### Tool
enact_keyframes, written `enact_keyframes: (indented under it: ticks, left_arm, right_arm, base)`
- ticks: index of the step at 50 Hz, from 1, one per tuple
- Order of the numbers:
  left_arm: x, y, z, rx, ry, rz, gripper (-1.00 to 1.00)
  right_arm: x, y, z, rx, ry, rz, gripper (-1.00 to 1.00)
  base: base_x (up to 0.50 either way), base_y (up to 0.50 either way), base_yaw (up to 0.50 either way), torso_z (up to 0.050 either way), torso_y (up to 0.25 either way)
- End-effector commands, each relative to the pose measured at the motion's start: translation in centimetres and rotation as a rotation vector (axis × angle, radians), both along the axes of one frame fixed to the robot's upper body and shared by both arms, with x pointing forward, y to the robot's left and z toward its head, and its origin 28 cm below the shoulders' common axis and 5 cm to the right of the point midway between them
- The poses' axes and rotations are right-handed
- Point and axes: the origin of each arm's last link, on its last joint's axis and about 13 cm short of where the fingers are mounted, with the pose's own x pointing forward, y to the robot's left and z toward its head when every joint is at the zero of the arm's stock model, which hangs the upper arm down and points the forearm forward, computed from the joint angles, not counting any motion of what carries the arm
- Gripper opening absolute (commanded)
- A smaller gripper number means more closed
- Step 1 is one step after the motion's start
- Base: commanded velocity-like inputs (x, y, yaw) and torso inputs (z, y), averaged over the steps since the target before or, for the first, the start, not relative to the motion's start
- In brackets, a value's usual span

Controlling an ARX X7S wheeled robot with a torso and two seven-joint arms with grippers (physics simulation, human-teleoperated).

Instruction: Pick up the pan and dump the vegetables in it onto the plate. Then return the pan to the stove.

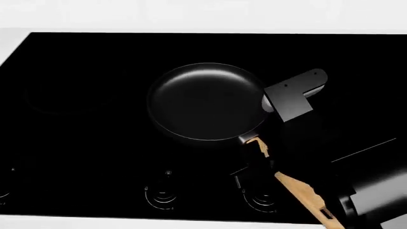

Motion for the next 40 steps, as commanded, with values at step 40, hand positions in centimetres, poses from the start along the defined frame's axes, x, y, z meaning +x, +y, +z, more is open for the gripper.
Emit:
enact_keyframes:
  ticks: [40]
  left_arm:
    - [0.2, -0.5, 0.8, -0.024, -0.021, -0.009, 1.0]
  right_arm:
    - [-2.6, 1.5, 5.2, 0.038, -0.143, 0.031, 1.0]
  base:
    - [0.0, 0.0, 0.0, -0.001, 0.0]
